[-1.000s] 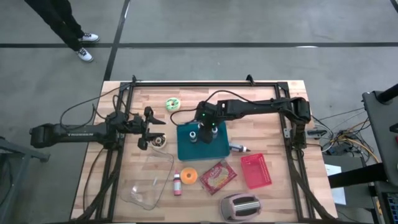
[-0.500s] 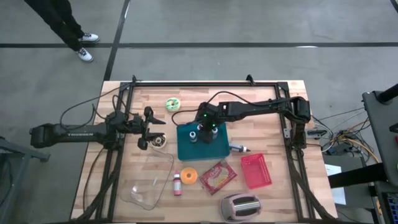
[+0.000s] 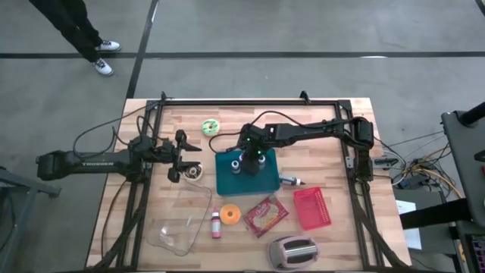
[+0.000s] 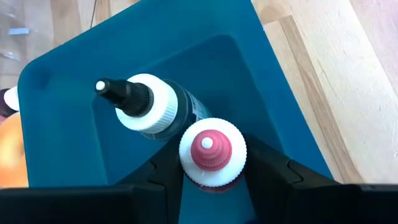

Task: Pick & Place Food Item
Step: Put the top pink food coloring bottle into the blue bin, then put the green donut into the red bin

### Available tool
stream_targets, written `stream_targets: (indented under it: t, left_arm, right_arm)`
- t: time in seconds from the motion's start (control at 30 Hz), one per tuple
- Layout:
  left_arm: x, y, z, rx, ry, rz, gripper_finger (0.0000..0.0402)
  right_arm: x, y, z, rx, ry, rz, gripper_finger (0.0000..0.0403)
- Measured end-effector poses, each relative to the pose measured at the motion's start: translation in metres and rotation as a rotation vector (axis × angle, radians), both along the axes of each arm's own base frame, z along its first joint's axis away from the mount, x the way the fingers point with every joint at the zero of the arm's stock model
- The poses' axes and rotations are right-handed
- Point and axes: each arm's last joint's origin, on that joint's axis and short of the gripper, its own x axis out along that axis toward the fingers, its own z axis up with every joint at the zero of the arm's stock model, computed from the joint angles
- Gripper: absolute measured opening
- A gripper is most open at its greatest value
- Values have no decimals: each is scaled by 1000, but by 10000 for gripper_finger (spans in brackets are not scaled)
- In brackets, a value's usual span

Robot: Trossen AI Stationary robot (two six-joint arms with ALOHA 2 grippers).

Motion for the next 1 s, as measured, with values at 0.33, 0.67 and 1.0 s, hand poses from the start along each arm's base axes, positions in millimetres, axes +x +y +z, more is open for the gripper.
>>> stream_targets:
  t: [0.33, 0.67, 1.0]
  left_arm:
    - [0, 0, 0, 0, 0, 0, 236]
    - [0, 0, 0, 4, 0, -1, 237]
    - [0, 0, 0, 4, 0, -2, 237]
  right_arm:
    - [1, -1, 4, 17, 5, -35, 125]
    - [0, 2, 3, 44, 29, -69, 223]
    - [5, 8, 21, 4, 16, -73, 218]
